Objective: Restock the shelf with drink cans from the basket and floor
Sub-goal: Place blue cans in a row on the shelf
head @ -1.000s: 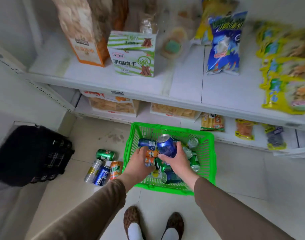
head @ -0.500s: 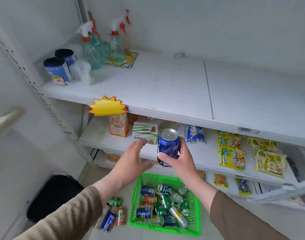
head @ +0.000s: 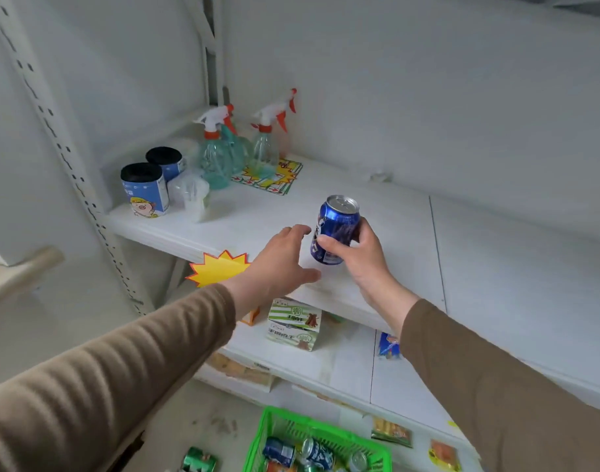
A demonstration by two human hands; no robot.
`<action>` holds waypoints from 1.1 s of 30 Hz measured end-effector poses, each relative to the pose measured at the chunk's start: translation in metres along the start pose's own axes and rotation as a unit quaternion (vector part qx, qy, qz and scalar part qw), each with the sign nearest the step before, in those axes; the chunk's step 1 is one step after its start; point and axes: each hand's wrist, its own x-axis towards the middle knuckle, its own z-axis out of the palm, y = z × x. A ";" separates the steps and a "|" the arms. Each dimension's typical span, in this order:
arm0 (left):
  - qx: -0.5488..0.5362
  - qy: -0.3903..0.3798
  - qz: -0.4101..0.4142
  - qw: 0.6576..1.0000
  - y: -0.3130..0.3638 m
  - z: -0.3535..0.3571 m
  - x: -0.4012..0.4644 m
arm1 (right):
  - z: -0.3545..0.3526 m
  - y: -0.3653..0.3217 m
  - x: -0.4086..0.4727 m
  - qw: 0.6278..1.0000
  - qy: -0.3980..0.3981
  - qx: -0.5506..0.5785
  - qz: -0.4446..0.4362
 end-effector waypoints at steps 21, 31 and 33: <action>0.047 0.056 0.004 0.997 -0.067 0.006 0.211 | -0.005 0.056 0.237 0.990 -0.062 -0.115 -0.043; 0.079 0.064 0.031 0.994 -0.069 0.013 0.261 | 0.032 0.073 0.259 0.993 0.087 -0.078 -0.006; 0.081 0.067 0.038 0.994 -0.068 0.015 0.268 | 0.039 0.074 0.268 0.988 0.107 -0.110 -0.008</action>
